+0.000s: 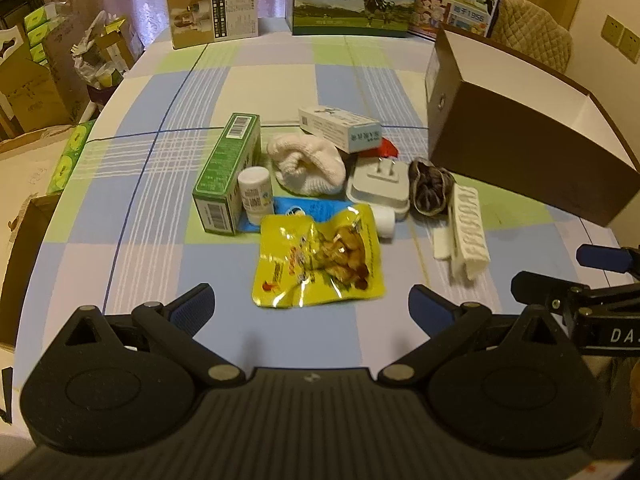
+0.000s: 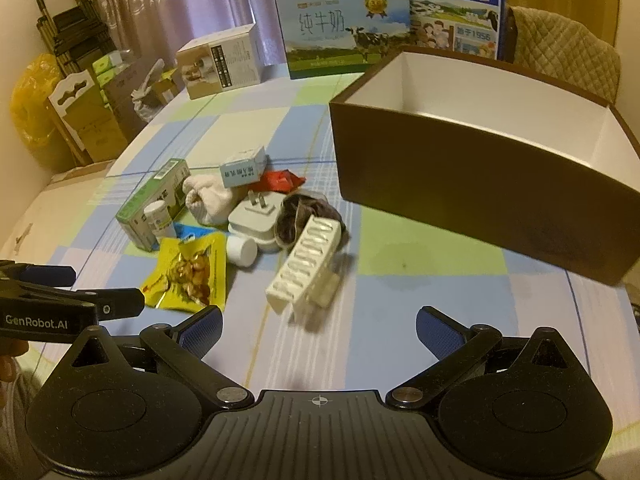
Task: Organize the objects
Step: 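Grasp the white comb-like holder with the right tool while the left tool grasps the yellow snack pouch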
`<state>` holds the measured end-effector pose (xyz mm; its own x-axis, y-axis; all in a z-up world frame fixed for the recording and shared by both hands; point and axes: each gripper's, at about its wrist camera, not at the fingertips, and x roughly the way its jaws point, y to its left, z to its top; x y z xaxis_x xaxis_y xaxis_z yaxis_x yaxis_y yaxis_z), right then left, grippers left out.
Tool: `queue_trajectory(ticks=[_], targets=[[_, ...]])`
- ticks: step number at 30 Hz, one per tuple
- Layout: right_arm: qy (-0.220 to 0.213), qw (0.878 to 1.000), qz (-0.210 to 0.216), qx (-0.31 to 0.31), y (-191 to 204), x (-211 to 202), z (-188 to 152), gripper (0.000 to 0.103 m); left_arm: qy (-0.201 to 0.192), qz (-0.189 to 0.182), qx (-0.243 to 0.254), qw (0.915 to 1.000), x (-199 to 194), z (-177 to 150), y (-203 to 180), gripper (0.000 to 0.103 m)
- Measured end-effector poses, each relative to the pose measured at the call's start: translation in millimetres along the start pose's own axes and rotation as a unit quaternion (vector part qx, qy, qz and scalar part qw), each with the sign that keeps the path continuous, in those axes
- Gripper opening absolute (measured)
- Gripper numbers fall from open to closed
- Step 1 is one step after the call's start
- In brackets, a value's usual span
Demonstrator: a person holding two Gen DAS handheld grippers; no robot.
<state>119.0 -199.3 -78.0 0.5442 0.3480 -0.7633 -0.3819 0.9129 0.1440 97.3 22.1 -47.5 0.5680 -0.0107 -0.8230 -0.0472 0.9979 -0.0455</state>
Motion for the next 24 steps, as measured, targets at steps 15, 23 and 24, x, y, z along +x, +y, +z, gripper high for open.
queue_trajectory(ticks=[15, 23, 24], targets=[[0.036, 0.999, -0.001, 0.019, -2, 65, 19, 0.083, 0.02, 0.014, -0.029, 0.9993, 48, 7, 20, 0.102], [0.059, 0.998, 0.007, 0.023, -5, 89, 19, 0.061, 0.028, 0.002, -0.032, 0.9991, 65, 13, 17, 0.102], [0.062, 0.998, 0.005, 0.022, -6, 90, 18, 0.056, 0.029, 0.001, -0.031, 0.9991, 68, 13, 16, 0.102]])
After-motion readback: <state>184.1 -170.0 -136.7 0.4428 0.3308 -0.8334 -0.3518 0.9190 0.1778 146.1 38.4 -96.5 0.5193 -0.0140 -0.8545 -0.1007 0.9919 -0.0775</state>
